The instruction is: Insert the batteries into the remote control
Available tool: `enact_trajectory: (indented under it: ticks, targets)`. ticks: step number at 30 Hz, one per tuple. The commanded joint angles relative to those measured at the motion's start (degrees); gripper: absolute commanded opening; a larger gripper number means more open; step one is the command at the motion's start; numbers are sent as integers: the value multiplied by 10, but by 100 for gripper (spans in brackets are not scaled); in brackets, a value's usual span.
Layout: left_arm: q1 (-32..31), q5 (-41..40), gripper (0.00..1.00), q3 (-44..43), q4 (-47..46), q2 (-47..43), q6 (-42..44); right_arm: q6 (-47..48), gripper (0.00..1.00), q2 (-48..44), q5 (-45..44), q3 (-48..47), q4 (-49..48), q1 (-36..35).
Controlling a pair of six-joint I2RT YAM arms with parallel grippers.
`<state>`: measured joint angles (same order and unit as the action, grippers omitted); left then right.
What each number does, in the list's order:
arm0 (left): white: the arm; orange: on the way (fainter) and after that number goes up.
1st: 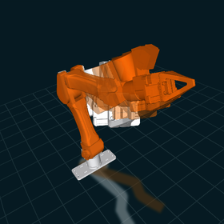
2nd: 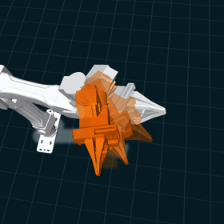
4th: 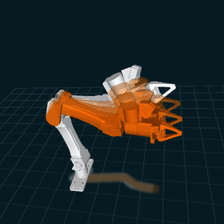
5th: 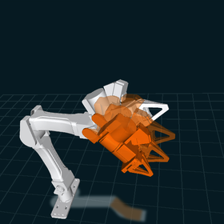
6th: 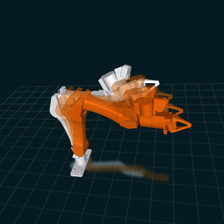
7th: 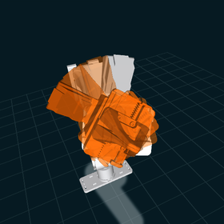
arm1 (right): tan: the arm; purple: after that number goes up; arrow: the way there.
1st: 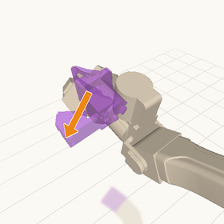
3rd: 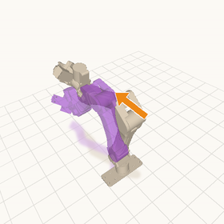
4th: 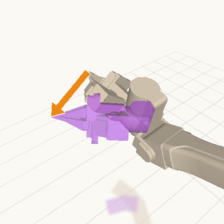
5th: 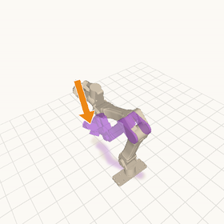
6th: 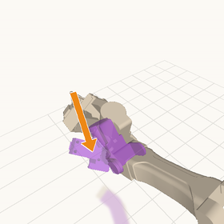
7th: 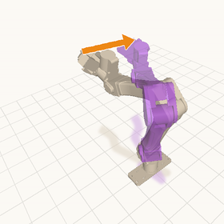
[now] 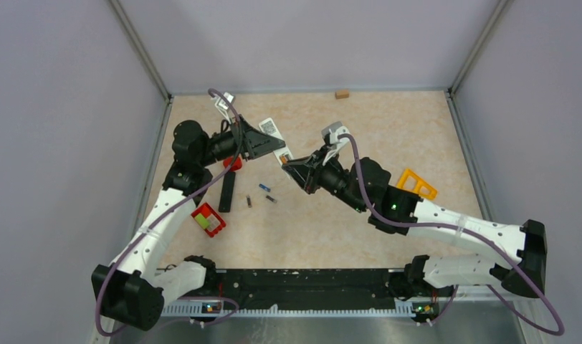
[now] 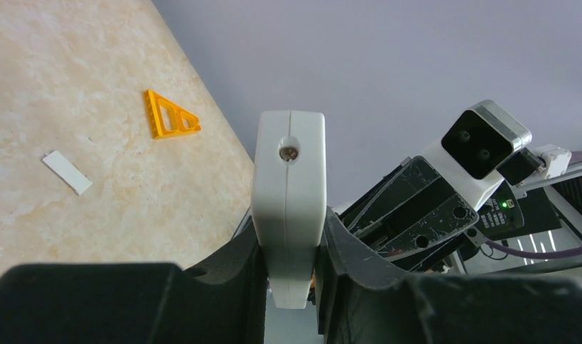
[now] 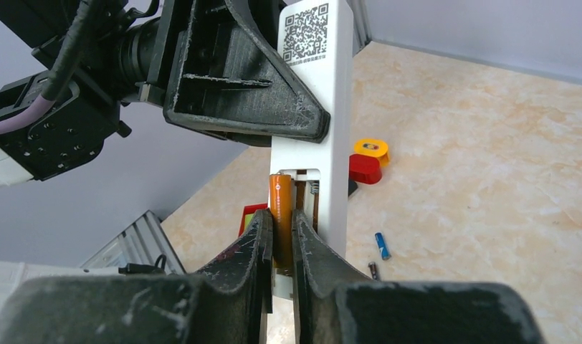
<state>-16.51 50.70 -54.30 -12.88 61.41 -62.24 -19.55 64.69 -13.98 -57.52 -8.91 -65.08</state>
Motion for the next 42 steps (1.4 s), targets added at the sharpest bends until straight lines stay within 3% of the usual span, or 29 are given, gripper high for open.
enact_trajectory:
  ticks: [1,12,20,25,36,38,40,42]
  targets:
    - [-3,46,0,-13,-55,0,-62,12,3,16,-30,-16,-19,-1]
    - [-1,70,0,-2,-112,1,-134,18,7,25,-45,0,-35,-2]
    - [5,67,0,-3,-113,-1,-130,8,17,1,-43,8,-20,-2]
    - [6,65,0,-2,-112,5,-134,11,29,-12,-46,13,-18,-2]
    - [7,54,0,0,-100,9,-110,0,22,-3,-43,-11,1,-2]
    - [7,44,0,0,-90,9,-92,-11,30,-7,-37,-26,16,-2]
    - [7,32,0,2,-83,10,-72,-33,48,-5,-40,-52,46,-1]
    - [8,14,0,4,-72,14,-47,-57,57,6,-47,-90,107,-2]
